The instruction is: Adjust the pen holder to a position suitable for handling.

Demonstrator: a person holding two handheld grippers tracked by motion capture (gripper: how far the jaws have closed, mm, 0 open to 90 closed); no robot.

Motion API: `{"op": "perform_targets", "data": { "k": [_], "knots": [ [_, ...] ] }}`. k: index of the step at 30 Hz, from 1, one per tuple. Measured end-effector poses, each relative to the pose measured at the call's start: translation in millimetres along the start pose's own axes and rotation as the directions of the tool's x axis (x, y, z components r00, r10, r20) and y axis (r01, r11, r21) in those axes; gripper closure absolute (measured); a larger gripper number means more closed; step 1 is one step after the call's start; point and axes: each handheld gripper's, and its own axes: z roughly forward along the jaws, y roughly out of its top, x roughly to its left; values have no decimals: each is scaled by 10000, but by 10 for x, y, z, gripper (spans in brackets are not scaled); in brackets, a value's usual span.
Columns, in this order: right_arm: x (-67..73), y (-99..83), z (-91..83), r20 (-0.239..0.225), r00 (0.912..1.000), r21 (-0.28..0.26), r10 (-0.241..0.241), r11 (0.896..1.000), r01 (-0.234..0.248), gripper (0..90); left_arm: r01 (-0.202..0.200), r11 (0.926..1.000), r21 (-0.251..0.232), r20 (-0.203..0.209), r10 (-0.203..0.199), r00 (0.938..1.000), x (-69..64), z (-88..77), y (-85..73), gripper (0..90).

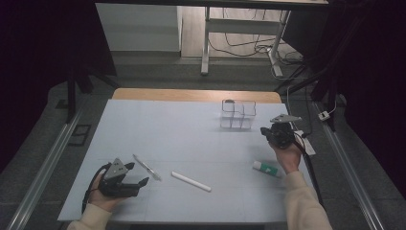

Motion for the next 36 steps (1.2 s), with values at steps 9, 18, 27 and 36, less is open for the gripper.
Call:
{"op": "perform_targets", "data": {
  "k": [9,18,27,36],
  "knots": [
    [-107,149,125,376,9993,11,61,10000,-61,892,-181,9998,63,69,181,9998,-29,38,29,214],
    [-205,242,300,315,9994,43,122,9999,-123,891,-234,9996,154,42,233,9997,-41,57,29,214],
    [-234,329,441,396,9990,72,189,9998,-192,892,-161,9998,88,-39,161,9999,-18,47,22,219],
    [-309,339,546,422,9975,102,569,9983,-574,891,-102,9999,97,-37,103,9999,-3,44,12,220]
  ]
}}
